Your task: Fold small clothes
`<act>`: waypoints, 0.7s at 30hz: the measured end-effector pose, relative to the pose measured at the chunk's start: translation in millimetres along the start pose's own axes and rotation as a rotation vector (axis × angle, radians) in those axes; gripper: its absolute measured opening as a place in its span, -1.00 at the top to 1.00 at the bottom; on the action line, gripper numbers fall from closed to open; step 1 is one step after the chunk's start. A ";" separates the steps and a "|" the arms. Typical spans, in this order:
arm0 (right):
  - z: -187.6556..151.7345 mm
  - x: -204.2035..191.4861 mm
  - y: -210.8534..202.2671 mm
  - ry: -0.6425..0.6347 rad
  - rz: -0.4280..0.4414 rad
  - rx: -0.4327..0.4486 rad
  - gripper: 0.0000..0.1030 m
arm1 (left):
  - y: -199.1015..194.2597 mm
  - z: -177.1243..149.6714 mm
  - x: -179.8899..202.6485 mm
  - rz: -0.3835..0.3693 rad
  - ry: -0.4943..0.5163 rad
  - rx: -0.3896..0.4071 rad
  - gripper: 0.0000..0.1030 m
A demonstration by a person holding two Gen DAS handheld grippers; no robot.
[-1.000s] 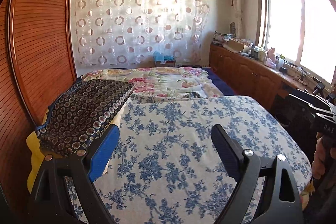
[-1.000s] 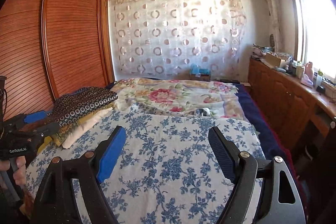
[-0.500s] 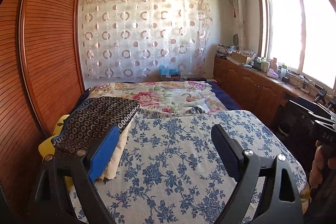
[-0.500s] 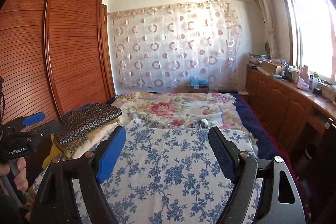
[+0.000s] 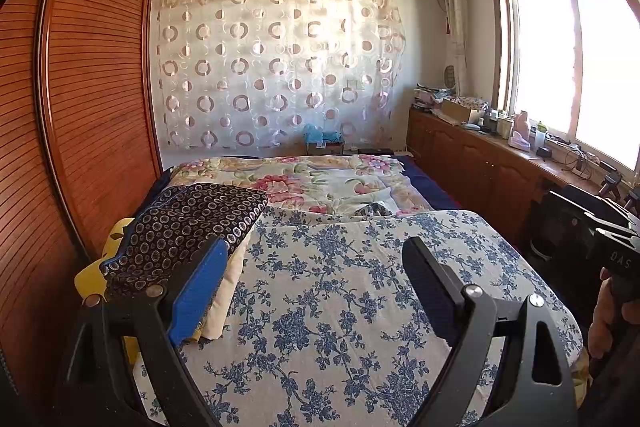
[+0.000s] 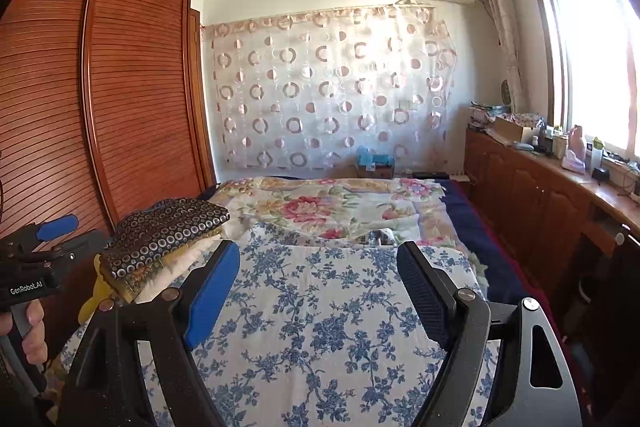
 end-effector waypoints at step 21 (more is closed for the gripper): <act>1.7 8.5 4.8 -0.006 0.005 0.002 -0.60 | -0.1 0.2 1.3 0.001 -0.001 0.000 -0.74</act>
Point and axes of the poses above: each gripper's, at about its wrist camera, not at the fingertips, and y roughly the way its jaws point, x to its right, z to its top, the point moved 3 cm from there along y, roughly the way its jaws point, and after that the axes turned 4 degrees about -z, right-handed, at the moved point
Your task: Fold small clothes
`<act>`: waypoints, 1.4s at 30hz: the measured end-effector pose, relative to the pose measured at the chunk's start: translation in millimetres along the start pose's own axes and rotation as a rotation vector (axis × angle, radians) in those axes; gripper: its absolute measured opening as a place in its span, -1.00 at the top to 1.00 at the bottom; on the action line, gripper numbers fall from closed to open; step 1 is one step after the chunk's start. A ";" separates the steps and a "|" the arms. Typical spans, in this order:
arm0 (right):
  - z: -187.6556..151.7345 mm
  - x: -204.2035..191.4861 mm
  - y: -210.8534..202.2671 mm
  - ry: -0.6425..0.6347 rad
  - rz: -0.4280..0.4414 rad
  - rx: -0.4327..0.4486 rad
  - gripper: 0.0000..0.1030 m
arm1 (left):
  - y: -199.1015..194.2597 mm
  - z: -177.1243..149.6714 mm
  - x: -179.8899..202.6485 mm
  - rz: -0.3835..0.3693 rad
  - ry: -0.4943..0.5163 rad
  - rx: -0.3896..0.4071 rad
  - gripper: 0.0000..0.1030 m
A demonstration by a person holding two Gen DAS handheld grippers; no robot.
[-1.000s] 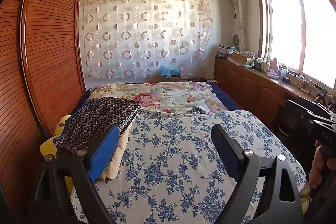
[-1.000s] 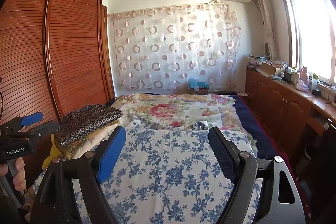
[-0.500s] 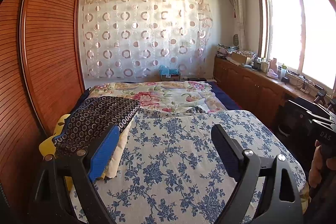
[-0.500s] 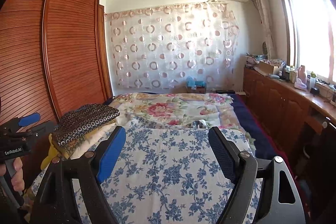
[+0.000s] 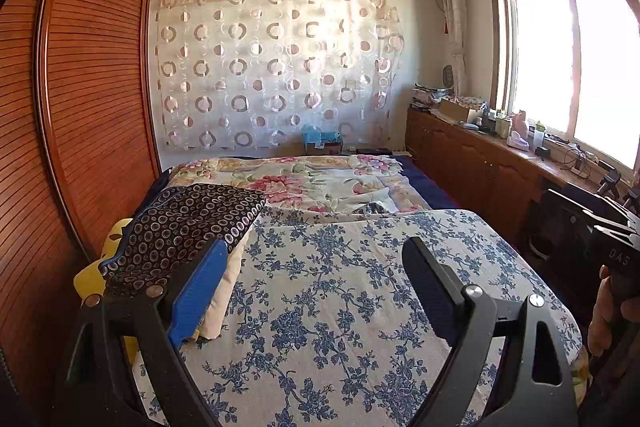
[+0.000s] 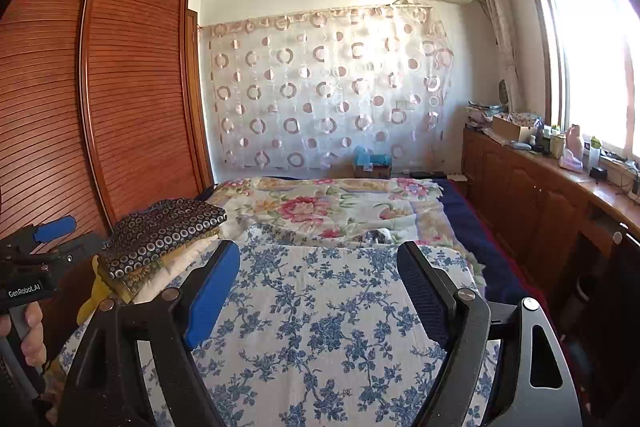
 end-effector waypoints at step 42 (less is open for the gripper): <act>-3.5 1.1 1.4 -0.002 0.002 0.007 -0.60 | -2.3 -2.0 0.3 0.002 -0.004 -0.006 -0.74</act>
Point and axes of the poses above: each gripper's, at about its wrist camera, not at the fingertips, and y roughly the way its jaws point, x to its right, z to its top, the point moved 3 cm from there along y, roughly the way its jaws point, and after that the axes turned 4 degrees about -z, right-handed, at the moved point
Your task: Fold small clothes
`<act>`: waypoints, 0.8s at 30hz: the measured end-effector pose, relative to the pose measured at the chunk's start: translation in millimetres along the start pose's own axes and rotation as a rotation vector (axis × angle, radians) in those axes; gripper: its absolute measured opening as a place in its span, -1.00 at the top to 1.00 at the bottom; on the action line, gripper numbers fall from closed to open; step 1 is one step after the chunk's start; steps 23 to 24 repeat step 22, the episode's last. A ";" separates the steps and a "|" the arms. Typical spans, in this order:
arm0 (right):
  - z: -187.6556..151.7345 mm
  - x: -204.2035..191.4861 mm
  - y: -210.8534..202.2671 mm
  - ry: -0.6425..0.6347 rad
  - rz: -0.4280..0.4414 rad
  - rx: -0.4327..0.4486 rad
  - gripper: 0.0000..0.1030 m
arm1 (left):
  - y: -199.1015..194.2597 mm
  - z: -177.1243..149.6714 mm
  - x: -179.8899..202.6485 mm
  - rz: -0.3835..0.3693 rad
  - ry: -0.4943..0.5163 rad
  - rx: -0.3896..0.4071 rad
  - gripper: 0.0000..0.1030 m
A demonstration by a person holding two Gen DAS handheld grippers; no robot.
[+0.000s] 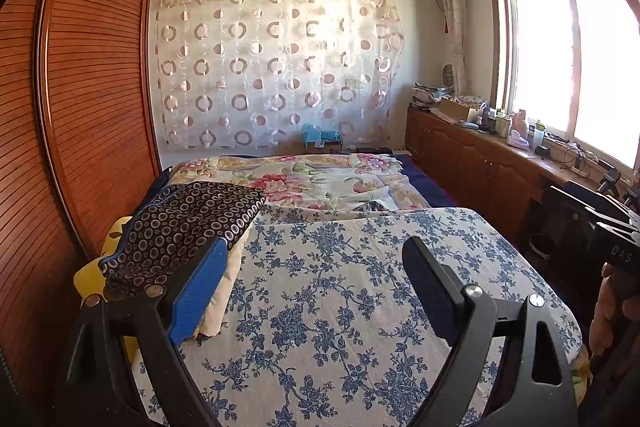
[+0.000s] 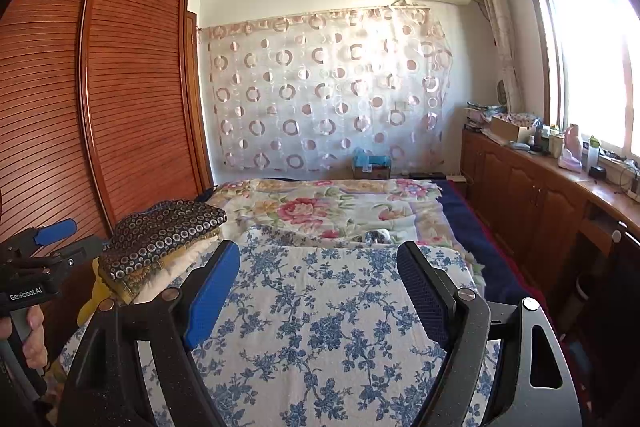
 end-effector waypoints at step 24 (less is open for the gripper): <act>-1.3 0.6 1.0 -0.002 0.002 0.004 -0.60 | -0.8 -1.2 0.2 -0.003 0.001 -0.002 -0.74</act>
Point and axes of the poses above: each gripper's, at about its wrist camera, not at the fingertips, and y roughly the way its jaws point, x to its right, z to its top, the point moved 3 cm from there along y, roughly the way its jaws point, and after that the axes turned 4 degrees about -z, right-handed, at the moved point
